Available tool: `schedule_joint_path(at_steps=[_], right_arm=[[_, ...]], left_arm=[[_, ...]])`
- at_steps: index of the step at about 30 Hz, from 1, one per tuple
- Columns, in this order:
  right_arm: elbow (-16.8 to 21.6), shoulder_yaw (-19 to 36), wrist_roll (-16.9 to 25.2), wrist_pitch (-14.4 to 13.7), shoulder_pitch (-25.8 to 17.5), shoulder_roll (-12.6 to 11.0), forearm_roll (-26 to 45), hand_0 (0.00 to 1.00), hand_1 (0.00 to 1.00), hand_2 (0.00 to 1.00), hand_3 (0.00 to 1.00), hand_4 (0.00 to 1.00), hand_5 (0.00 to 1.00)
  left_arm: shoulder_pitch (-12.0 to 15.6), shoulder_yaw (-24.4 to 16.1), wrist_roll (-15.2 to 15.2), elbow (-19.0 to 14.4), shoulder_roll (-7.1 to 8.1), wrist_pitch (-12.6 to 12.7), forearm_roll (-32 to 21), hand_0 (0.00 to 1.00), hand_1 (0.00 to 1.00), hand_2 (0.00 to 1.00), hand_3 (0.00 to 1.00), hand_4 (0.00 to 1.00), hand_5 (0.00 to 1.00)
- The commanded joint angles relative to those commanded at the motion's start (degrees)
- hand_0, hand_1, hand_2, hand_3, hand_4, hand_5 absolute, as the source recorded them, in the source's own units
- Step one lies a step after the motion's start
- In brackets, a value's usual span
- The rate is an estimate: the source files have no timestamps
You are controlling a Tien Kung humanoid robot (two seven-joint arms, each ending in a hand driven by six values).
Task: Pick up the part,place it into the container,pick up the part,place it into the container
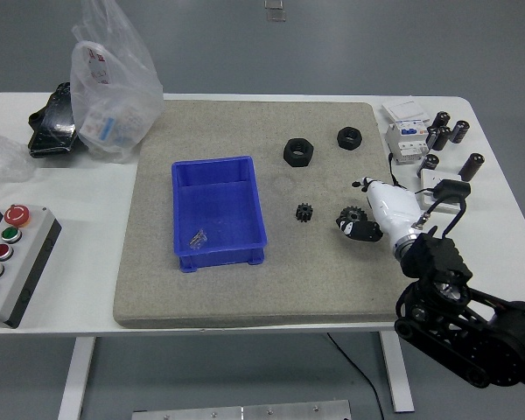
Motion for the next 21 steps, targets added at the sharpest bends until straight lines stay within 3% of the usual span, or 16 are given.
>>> schedule_joint_path(at_steps=[10,20,21], right_arm=[[-0.72,-2.20,0.00,4.27,2.21,-0.10,5.45,0.264,0.654,0.790,0.851,0.787,0.376],[-1.51,-2.08,0.00,3.21,2.28,0.29,6.51,0.259,0.638,0.747,0.829,0.786,0.349],[-1.55,-2.10,0.00,2.86,2.25,0.32,6.38,0.246,0.571,0.587,0.664,0.575,0.196]], left_arm=[[-0.10,-0.20,-0.01,0.00,0.06,0.06,0.34,0.698,0.554,0.542,0.651,0.605,0.083],[-0.22,-0.21,-0.24,0.00,-0.01,0.03,0.37,0.698,0.554,0.543,0.651,0.603,0.080],[-0.22,-0.23,-0.24,0.00,-0.02,0.02,0.39,0.698,0.554,0.544,0.651,0.603,0.075]])
